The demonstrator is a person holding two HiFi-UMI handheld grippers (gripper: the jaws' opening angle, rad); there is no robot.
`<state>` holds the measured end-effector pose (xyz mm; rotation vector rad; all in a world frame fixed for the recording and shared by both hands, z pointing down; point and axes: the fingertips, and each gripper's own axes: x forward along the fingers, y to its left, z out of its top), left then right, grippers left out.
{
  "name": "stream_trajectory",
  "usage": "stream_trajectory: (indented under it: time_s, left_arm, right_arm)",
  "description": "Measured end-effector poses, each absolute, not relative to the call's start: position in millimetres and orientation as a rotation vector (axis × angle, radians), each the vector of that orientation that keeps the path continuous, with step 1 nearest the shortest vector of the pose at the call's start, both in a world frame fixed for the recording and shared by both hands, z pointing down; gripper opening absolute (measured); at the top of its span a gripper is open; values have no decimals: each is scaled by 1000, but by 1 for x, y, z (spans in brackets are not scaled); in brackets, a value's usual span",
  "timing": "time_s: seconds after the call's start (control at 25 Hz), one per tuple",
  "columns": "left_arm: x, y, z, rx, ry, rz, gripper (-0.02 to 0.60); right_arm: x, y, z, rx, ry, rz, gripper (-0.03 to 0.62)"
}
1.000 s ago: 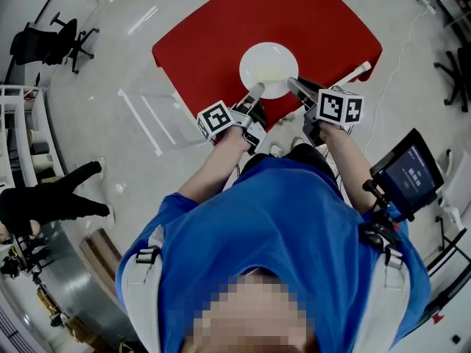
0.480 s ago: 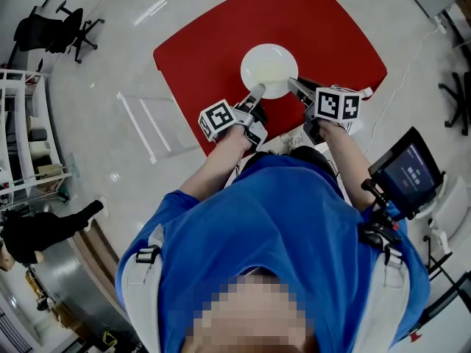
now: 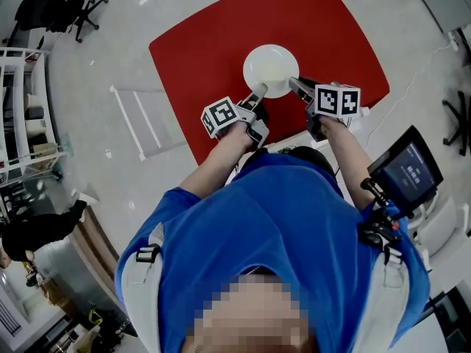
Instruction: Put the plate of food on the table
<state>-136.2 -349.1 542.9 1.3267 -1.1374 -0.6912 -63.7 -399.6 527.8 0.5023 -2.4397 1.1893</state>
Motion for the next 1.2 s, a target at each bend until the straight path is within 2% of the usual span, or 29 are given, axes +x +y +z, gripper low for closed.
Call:
stream_trajectory:
  time_s: [0.32,1.2]
  left_arm:
    - [-151,-368,580,1245,-1184,-679,25]
    - [-125,-324,631,1088,-1189,-590,26]
  right_arm:
    - [-83,-423,568,401,-2360,1190,48]
    - [-62,-384,625,316,-2170,1195,61]
